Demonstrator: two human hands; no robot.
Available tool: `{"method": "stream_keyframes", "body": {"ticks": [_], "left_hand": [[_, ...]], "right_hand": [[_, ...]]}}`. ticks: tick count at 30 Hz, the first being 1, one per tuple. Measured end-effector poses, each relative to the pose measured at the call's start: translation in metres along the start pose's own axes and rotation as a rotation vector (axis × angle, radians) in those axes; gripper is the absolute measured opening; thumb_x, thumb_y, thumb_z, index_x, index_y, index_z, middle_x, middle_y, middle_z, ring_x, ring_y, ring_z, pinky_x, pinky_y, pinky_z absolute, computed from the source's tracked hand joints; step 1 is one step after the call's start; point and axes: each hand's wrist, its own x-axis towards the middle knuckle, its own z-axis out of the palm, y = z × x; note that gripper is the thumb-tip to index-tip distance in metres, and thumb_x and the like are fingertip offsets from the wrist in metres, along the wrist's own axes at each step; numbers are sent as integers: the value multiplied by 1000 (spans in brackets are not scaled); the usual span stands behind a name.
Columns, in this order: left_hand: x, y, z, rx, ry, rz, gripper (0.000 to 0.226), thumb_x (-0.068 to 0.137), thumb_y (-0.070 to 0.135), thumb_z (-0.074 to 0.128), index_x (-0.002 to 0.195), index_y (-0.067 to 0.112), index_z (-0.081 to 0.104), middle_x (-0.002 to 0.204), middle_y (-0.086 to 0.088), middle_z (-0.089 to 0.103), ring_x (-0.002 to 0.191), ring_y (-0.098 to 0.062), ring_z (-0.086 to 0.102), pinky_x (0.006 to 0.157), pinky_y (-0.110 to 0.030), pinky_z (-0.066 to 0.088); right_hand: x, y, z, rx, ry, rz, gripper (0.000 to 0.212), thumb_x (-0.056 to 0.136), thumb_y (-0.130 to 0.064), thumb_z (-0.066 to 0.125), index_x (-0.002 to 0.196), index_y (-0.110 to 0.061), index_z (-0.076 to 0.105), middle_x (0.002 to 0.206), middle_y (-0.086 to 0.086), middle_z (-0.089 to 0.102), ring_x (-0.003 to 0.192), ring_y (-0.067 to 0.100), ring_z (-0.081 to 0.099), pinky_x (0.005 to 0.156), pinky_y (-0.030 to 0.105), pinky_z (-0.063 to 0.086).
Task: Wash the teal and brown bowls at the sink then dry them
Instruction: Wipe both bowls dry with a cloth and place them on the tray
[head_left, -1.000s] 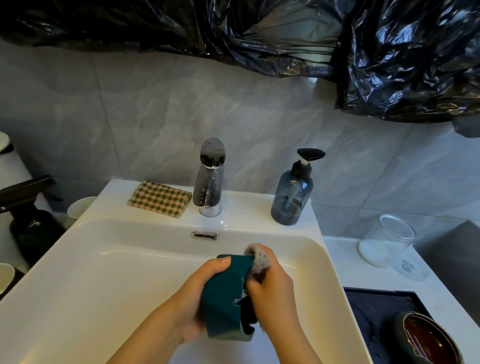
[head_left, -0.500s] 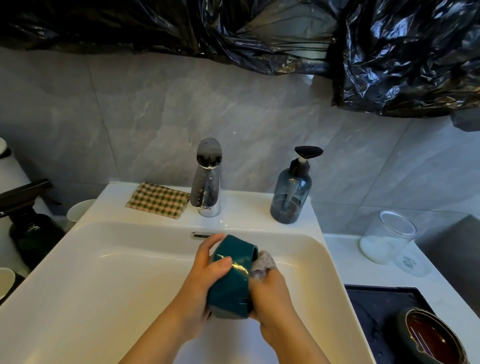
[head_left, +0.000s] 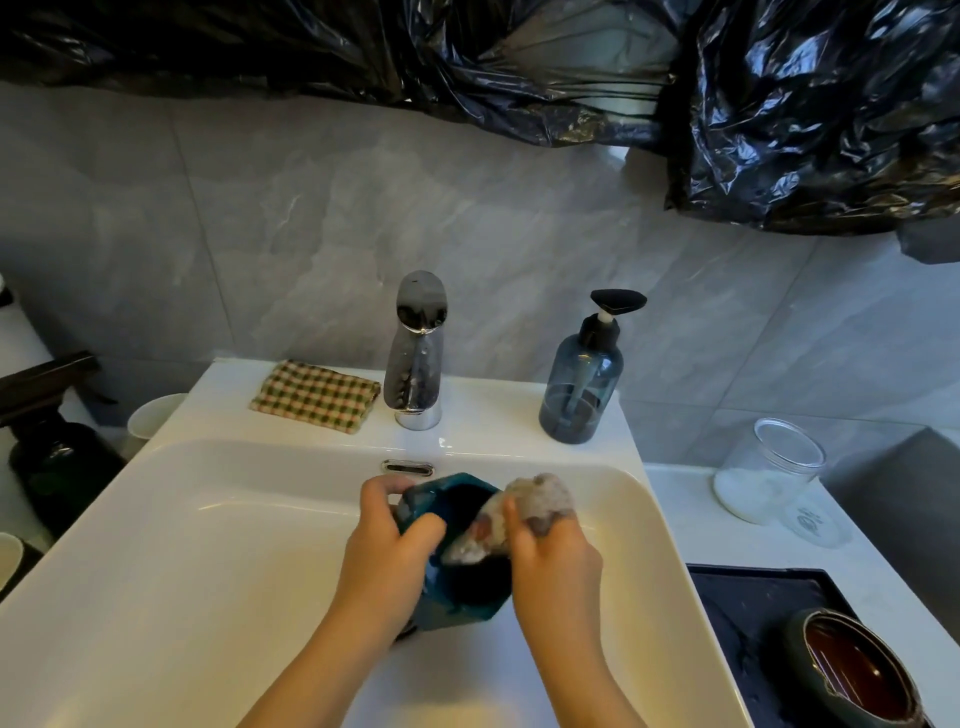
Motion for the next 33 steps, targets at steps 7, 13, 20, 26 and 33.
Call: {"method": "stream_keyframes", "body": {"ticks": [7, 13, 20, 26, 33], "left_hand": [[7, 0, -11, -247, 19, -221, 7, 91, 12, 42, 93, 16, 47, 89, -8, 53, 72, -23, 49, 58, -29, 37], [6, -2, -1, -244, 35, -175, 8, 91, 11, 42, 92, 17, 47, 94, -7, 54, 84, -20, 49, 68, -34, 40], [5, -6, 5, -217, 106, -184, 10, 89, 10, 41, 86, 18, 45, 91, -7, 52, 89, -28, 47, 75, -40, 40], [-7, 7, 13, -152, 90, -199, 7, 89, 12, 41, 95, 11, 45, 95, -13, 52, 87, -30, 51, 69, -39, 45], [-45, 54, 32, -136, -59, -302, 15, 84, 16, 45, 95, 13, 54, 89, -12, 60, 85, -26, 55, 59, -28, 43]], "right_hand": [[21, 19, -6, 728, -28, 561, 19, 88, -7, 52, 105, -7, 60, 95, 13, 63, 86, 28, 56, 71, 34, 43], [5, 7, 3, 1025, -507, 624, 52, 93, -46, 34, 98, -10, 70, 100, 16, 72, 95, 31, 62, 78, 38, 50], [1, 14, 6, 975, -486, 669, 47, 97, -40, 32, 118, -11, 62, 113, 18, 68, 112, 33, 59, 82, 40, 54], [-10, 1, -18, 668, -296, 587, 37, 93, -40, 39, 93, -15, 67, 97, 14, 69, 94, 31, 62, 78, 39, 50], [-25, -6, -104, 644, -3, 336, 26, 96, -32, 43, 104, -12, 56, 88, 4, 60, 86, 26, 58, 66, 32, 46]]}}
